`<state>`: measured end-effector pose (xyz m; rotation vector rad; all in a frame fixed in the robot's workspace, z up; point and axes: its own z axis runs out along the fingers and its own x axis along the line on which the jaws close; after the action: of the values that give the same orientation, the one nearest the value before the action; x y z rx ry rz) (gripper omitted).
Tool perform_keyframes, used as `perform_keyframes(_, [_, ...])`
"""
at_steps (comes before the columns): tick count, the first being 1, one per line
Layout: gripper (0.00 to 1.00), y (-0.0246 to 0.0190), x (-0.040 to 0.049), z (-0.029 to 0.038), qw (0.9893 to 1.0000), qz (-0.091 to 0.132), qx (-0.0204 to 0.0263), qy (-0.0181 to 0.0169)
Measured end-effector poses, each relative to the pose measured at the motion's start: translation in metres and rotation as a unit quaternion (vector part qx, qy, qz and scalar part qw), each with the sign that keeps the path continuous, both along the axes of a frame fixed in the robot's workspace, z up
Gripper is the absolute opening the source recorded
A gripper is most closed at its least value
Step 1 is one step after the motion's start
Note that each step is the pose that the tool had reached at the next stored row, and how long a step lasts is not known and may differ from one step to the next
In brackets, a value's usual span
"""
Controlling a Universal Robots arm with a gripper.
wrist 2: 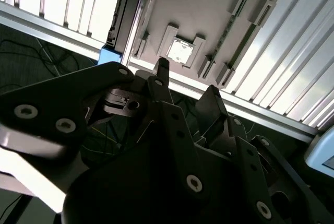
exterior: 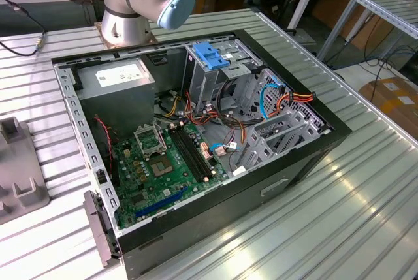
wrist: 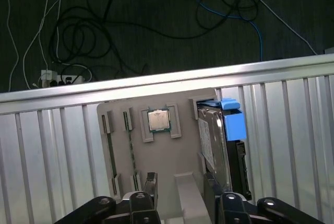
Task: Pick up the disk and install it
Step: 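Pick up the disk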
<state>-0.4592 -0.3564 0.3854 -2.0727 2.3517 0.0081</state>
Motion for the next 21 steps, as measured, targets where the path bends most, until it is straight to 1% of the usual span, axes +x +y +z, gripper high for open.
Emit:
perform_keyframes(3, [0.48, 0.0012, -0.0002, -0.0007, 1.0000, 0.000, 0.0000, 0.0000])
perform_keyframes(6, [0.48, 0.0034, -0.0006, -0.0020, 1.0000, 0.000, 0.0001, 0.0000])
perform_keyframes(8, [0.48, 0.0039, -0.0007, -0.0026, 1.0000, 0.000, 0.0001, 0.0000])
perform_keyframes(21, [0.48, 0.0043, -0.0015, -0.0066, 1.0000, 0.000, 0.0003, 0.0001])
